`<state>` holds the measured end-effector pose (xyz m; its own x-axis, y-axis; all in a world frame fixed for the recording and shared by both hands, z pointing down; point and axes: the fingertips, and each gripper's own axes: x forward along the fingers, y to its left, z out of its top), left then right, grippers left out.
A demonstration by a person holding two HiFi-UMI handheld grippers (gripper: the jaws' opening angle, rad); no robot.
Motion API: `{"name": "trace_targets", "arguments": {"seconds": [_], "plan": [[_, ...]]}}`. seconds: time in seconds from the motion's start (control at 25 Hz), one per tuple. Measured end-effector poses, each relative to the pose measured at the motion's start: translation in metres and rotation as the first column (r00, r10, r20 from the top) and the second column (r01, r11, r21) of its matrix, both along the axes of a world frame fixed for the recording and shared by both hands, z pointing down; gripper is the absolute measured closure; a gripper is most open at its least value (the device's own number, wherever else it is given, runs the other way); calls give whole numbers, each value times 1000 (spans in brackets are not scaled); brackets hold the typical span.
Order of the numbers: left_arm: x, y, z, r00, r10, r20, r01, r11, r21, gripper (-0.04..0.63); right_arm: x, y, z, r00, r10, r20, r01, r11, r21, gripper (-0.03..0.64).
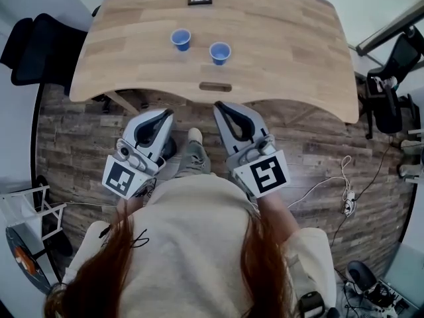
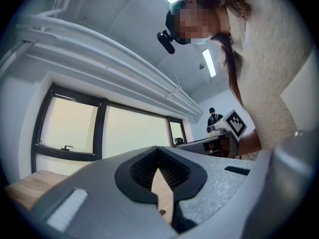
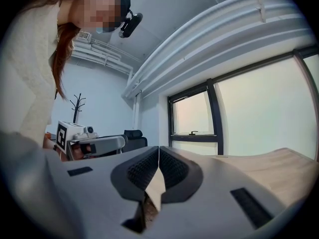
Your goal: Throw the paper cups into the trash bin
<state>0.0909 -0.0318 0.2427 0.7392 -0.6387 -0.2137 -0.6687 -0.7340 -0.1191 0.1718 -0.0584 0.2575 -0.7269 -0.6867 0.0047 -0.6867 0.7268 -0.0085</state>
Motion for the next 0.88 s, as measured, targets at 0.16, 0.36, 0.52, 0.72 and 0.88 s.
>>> {"name": "trace_targets", "arguments": {"seconds": [0.16, 0.36, 0.52, 0.72, 0.88], "plan": [[-7, -35, 8, 999, -14, 33, 14, 1000, -20, 592, -4, -33, -1, 1000, 8, 1, -8, 1000, 2, 604], [-12, -73, 7, 1000, 8, 23, -7, 1000, -14, 592, -11, -71, -1, 1000, 11, -4, -11, 1000, 2, 604], [-18, -104, 6, 999, 4, 32, -3, 1000, -29, 592, -17, -99, -2, 1000, 22, -4, -22, 1000, -5, 604], [-22, -135, 3, 999, 25, 36, -24, 999, -23, 592, -20, -128, -4, 999, 42, -7, -42, 999, -2, 604], [-26, -160, 2, 999, 31, 43, -30, 999, -30, 592, -18, -150, -1, 998, 64, -19, -64, 998, -13, 604]]}}
